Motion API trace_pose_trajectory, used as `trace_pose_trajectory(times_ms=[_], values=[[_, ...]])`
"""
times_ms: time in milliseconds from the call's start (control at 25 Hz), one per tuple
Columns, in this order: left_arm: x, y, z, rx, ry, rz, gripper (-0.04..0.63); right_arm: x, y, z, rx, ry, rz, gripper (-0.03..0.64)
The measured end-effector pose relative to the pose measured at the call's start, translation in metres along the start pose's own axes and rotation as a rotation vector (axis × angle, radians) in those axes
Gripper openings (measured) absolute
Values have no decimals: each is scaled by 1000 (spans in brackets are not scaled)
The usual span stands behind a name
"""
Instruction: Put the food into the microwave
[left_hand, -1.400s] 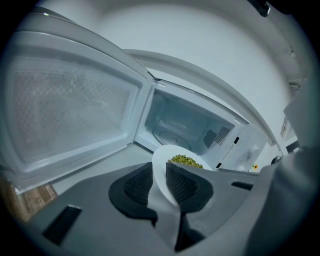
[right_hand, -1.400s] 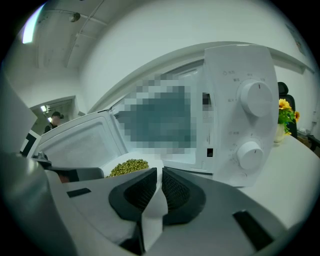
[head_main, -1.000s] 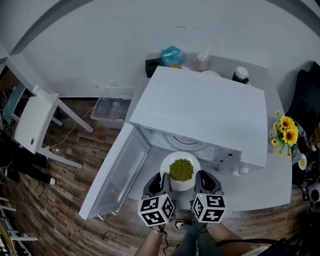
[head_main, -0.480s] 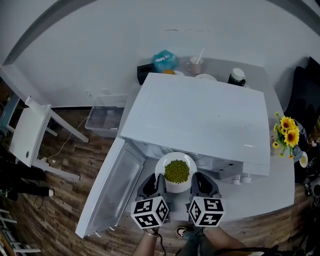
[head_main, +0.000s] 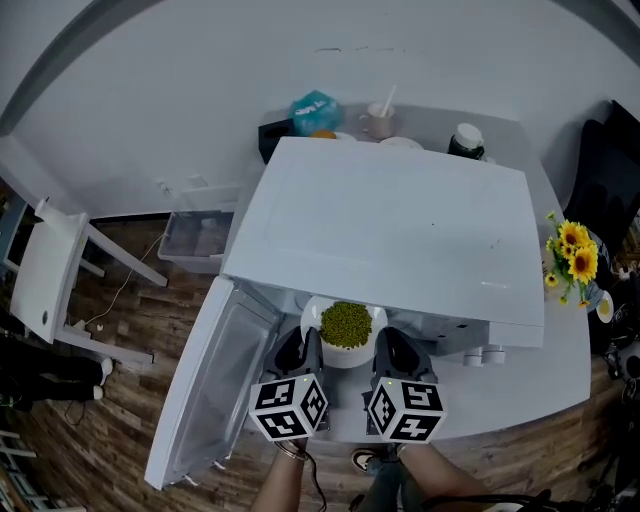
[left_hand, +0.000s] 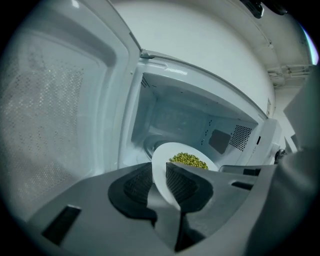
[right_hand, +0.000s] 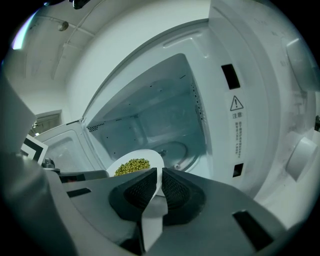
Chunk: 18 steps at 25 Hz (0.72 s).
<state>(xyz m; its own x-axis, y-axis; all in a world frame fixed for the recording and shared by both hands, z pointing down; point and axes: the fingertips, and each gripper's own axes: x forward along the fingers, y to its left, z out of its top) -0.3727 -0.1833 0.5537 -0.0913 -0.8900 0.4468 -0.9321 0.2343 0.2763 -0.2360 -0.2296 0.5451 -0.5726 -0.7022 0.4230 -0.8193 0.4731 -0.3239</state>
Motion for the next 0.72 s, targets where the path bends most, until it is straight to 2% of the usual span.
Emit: trace_pose_trajectory(times_ms=[320,720], values=[[22,-5,6,22,-3,-12,86,12,-12,4,21,-20,-53,44],[50,-3,11,-10,7,-16,86,31,-18,20,37,-52,-97,44]])
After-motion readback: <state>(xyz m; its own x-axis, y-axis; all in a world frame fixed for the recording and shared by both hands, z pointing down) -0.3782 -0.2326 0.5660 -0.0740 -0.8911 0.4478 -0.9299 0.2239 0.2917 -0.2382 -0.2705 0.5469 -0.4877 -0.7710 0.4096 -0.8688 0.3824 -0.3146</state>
